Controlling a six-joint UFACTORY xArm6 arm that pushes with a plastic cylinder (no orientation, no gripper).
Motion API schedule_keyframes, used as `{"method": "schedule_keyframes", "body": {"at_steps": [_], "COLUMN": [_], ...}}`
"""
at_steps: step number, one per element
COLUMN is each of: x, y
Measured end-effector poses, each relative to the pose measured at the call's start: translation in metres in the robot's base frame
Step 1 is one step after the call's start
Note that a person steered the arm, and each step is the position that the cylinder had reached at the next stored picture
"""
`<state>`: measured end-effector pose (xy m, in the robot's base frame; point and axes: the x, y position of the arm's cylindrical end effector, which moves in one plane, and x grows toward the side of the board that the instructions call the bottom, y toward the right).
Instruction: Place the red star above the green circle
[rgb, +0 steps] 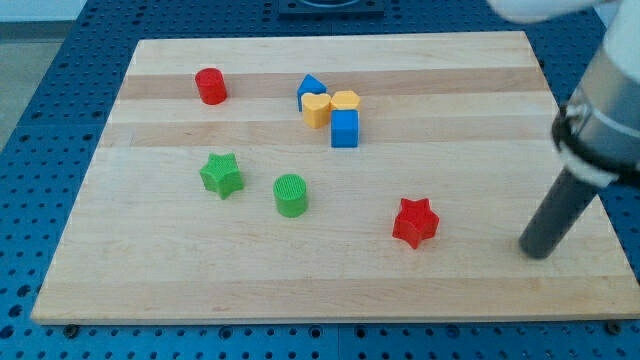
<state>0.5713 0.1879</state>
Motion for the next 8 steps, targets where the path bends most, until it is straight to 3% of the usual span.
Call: {"method": "schedule_keyframes", "body": {"at_steps": [1,3,4,5,6,7,8], "x": [0.003,-0.043,-0.023,0.008,0.009,-0.013,-0.036], "y": [-0.074,-0.199,-0.203,-0.159,-0.089,-0.052,-0.077]}}
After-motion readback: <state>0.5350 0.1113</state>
